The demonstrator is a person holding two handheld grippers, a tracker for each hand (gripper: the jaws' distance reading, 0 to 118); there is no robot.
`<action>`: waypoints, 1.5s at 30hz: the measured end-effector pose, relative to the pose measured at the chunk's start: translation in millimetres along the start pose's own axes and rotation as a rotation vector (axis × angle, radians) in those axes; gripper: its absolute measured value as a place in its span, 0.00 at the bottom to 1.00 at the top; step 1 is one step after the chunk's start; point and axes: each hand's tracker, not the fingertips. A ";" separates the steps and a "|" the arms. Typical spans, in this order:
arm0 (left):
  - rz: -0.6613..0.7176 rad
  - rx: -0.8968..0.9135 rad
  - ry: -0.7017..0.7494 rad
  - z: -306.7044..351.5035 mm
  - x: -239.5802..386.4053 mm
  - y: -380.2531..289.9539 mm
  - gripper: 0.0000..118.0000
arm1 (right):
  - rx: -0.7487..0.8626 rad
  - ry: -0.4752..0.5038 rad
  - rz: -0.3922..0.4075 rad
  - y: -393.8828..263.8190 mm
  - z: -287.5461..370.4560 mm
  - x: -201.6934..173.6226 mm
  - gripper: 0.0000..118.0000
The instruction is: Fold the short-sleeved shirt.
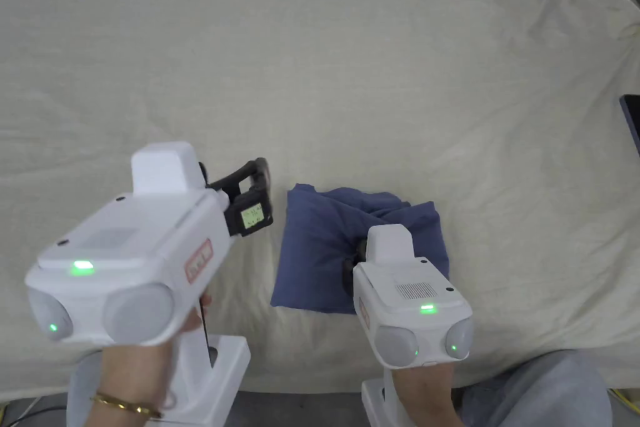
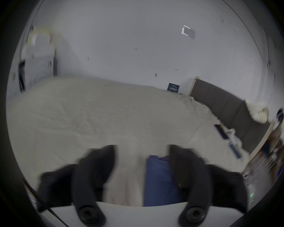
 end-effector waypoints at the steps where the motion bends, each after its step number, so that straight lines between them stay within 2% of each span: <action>1: 0.054 -0.057 -0.048 -6.8 -6.4 6.0 0.95 | -0.007 0.006 -0.006 1.0 -0.1 1.5 0.00; 2: 0.108 -0.116 -0.102 -16.0 -14.6 10.8 1.00 | -0.013 0.013 -0.012 2.8 0.7 2.4 0.00; 6: 0.280 -0.368 -0.424 -59.8 -49.7 11.5 1.00 | -0.025 0.037 -0.019 4.6 0.9 6.4 0.00; 8: 0.354 -0.506 -0.441 -82.5 -62.7 4.6 1.00 | -0.030 0.046 -0.017 5.2 1.5 7.4 0.00; 11: 0.419 -0.597 -0.487 -115.0 -85.2 -12.2 1.00 | -0.034 0.055 -0.015 6.0 1.8 8.1 0.00; 16: 0.349 -0.706 -0.516 -139.5 -88.0 -28.9 1.00 | -0.041 0.061 -0.018 7.6 1.8 8.4 0.00; 19: 0.363 -0.822 -0.568 -156.3 -84.3 -43.0 1.00 | -0.044 0.063 -0.021 8.3 1.7 9.0 0.00; 23: 0.329 -0.791 -0.636 -160.3 -75.3 -47.0 1.00 | -0.047 0.067 -0.034 8.8 1.6 10.0 0.00; 26: 0.374 -0.812 -0.666 -166.5 -73.1 -48.0 1.00 | -0.049 0.068 -0.036 9.1 1.2 10.3 0.00; 27: 0.392 -0.817 -0.690 -167.8 -71.3 -50.4 0.96 | -0.049 0.069 -0.039 9.3 1.2 10.7 0.00; 29: 0.417 -0.836 -0.714 -172.4 -67.3 -56.2 0.72 | -0.051 0.073 -0.051 9.7 1.3 12.1 0.00; 31: 0.337 -0.851 -0.637 -175.7 -63.7 -64.5 0.41 | -0.056 0.079 -0.063 10.5 0.8 13.9 0.00; 32: 0.340 -0.841 -0.632 -176.3 -66.4 -63.2 0.31 | -0.056 0.080 -0.065 10.6 0.5 14.3 0.00; 34: 0.432 -0.851 -0.639 -176.4 -73.8 -65.1 0.27 | -0.059 0.084 -0.071 11.4 0.2 15.0 0.00; 38: 0.357 -0.842 -0.591 -170.6 -63.0 -58.5 0.19 | -0.063 0.084 -0.073 12.2 -1.1 15.0 0.00; 45: 0.214 -0.882 -0.370 -156.2 -19.1 -21.0 0.17 | -0.083 0.120 -0.080 28.9 7.8 24.4 0.00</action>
